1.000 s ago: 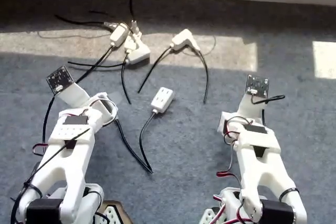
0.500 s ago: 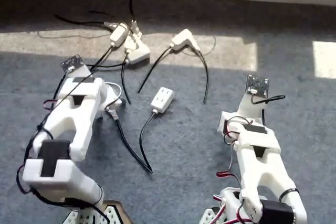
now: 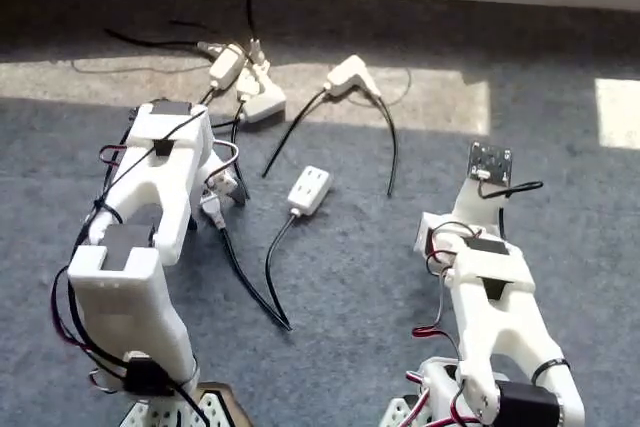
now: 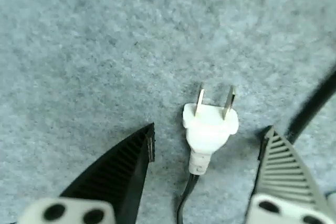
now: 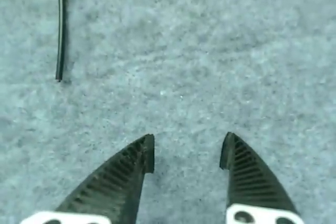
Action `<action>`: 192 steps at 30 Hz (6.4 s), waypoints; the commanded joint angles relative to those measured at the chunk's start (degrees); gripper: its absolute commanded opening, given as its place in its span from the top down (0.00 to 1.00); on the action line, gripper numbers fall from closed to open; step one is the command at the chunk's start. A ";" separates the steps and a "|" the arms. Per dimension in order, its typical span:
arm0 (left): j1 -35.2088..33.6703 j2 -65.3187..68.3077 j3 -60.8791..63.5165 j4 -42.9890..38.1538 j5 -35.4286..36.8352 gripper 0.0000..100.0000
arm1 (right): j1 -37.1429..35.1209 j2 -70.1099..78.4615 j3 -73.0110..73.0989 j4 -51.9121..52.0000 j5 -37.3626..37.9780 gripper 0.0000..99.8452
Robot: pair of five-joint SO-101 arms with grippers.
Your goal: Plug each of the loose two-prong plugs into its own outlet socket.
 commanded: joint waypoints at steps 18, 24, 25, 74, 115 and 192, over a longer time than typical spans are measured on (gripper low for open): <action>3.74 -0.75 -7.16 2.73 7.91 0.70 | -3.65 -1.63 -0.04 -2.68 -0.18 0.79; 6.55 -1.19 -9.98 2.37 7.91 0.70 | -3.65 -1.54 -0.04 -2.68 -0.18 0.79; 6.73 -1.19 -10.51 2.37 7.91 0.70 | -3.65 -1.54 -0.04 -2.68 -0.18 0.79; -4.79 -0.66 -0.84 -11.96 11.52 0.70 | -3.65 -1.71 1.27 -2.95 -0.18 0.79; -3.65 1.63 -8.22 3.16 7.82 0.73 | -3.65 -1.71 1.36 -2.95 -0.18 0.79; 5.67 -2.77 -14.64 -0.44 -0.26 0.73 | -4.79 -1.71 1.63 -2.95 -0.18 0.79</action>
